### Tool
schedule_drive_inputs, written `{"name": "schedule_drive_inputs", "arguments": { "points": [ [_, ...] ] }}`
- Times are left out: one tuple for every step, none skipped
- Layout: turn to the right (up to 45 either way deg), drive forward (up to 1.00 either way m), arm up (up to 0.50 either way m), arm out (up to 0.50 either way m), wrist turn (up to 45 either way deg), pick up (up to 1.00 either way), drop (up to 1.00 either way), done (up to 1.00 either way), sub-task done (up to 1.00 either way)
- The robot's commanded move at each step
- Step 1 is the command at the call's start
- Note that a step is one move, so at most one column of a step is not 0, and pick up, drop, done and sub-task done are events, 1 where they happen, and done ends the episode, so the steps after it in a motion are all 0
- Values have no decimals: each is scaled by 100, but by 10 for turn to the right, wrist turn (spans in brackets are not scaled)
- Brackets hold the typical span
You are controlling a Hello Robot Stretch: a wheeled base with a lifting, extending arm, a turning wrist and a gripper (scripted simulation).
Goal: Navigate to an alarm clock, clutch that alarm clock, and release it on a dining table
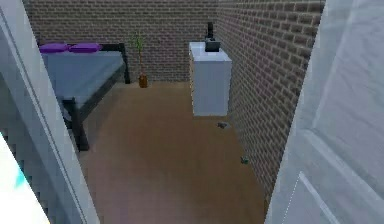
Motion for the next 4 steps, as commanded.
{"name": "schedule_drive_inputs", "arguments": {
  "points": [
    [0, 100, 0, 0, 0, 0, 0, 0, 0],
    [0, 100, 0, 0, 0, 0, 0, 0, 0],
    [0, 10, 0, 0, 0, 0, 0, 0, 0],
    [-450, 0, 0, 0, 0, 0, 0, 0, 0]
  ]
}}
